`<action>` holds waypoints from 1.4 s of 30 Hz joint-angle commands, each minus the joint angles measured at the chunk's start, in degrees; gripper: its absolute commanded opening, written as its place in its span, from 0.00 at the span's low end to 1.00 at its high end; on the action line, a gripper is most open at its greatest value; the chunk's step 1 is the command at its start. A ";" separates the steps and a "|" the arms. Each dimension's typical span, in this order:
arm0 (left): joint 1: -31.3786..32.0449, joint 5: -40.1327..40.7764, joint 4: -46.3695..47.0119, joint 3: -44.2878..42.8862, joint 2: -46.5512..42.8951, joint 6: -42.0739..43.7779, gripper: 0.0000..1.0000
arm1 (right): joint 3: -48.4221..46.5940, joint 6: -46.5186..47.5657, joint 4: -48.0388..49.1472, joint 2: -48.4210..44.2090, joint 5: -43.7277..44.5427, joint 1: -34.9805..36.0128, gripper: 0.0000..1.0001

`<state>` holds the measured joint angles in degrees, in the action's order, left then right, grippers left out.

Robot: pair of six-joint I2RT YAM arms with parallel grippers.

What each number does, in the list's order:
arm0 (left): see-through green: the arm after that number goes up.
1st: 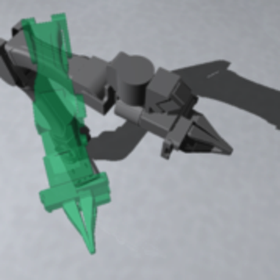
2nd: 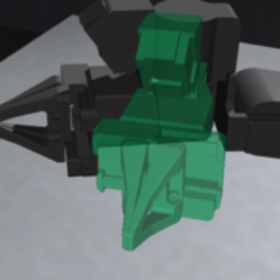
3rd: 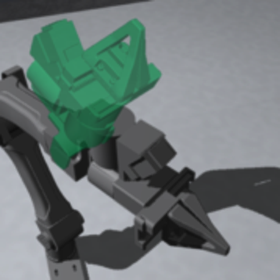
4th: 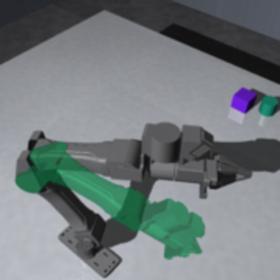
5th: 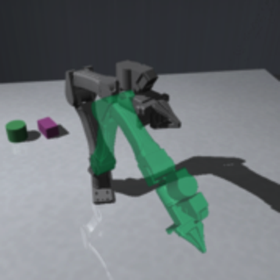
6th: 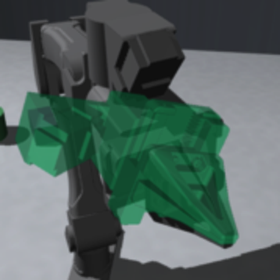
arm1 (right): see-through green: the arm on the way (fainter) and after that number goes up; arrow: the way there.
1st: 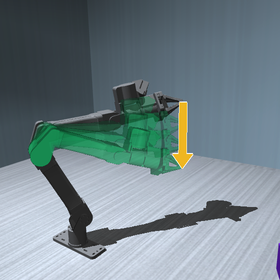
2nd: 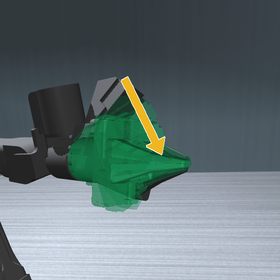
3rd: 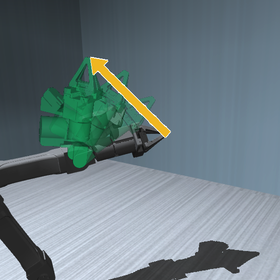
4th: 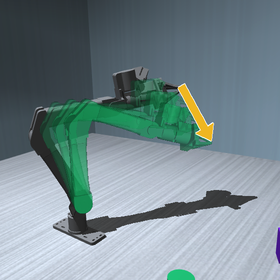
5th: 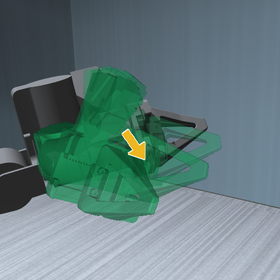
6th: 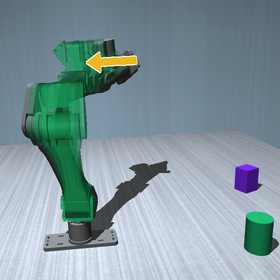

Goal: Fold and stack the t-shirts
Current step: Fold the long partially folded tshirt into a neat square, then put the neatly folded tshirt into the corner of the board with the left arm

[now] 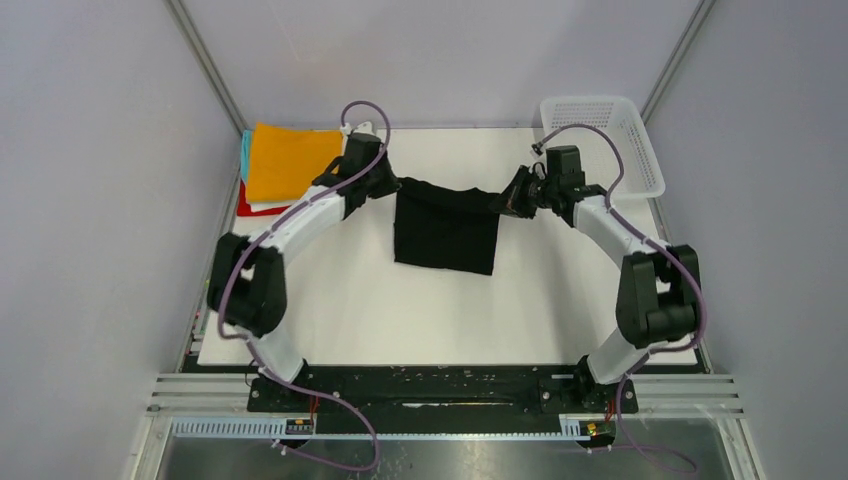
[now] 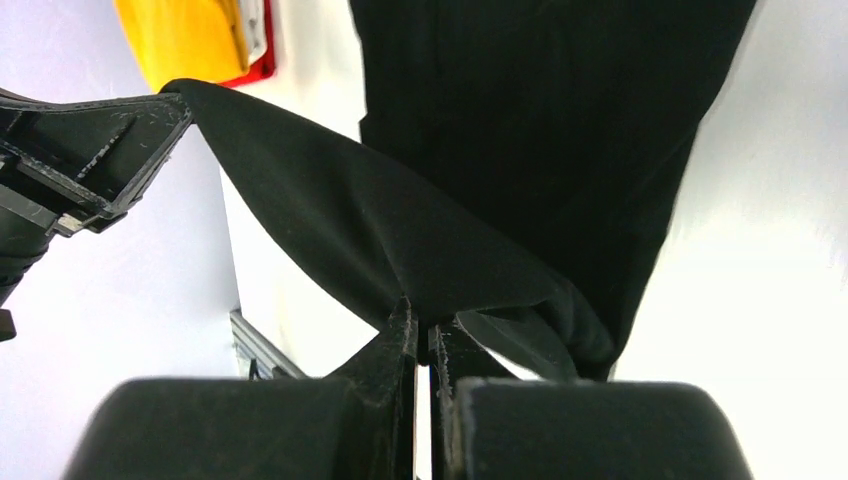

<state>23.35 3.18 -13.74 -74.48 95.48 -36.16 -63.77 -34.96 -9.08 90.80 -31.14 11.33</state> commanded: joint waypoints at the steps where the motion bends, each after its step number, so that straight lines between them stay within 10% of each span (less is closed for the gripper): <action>1: -2.31 0.96 1.99 -8.81 8.76 3.72 0.00 | -5.60 0.72 3.10 7.38 -0.20 -1.95 0.00; 8: -3.47 2.14 -0.32 -22.39 24.26 6.20 0.00 | -13.03 -0.96 8.35 19.71 3.83 -3.82 0.10; 9: -3.82 1.18 -2.79 -24.92 26.90 6.30 0.11 | -14.22 -1.70 8.50 21.77 3.05 -4.04 0.13; 11: -4.50 -1.65 -6.78 -32.28 32.11 6.76 0.66 | -17.77 -1.85 9.48 25.56 1.66 -4.34 0.44; 14: -4.98 -5.22 -8.77 -36.80 33.99 8.22 0.99 | -22.12 -0.46 5.74 26.61 1.66 -4.39 0.90; 26: -4.90 -17.23 -4.07 -16.55 24.71 12.21 0.98 | -1.95 -0.69 17.33 11.31 -0.88 -4.39 0.99; 42: -2.44 -6.61 -20.51 -34.33 39.81 9.74 0.79 | 17.40 4.02 16.96 -12.76 -2.66 -4.35 0.99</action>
<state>19.33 -9.74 -25.36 -104.55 131.52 -26.63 -47.94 -35.99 10.46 84.84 -36.27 6.81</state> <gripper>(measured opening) 0.816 0.993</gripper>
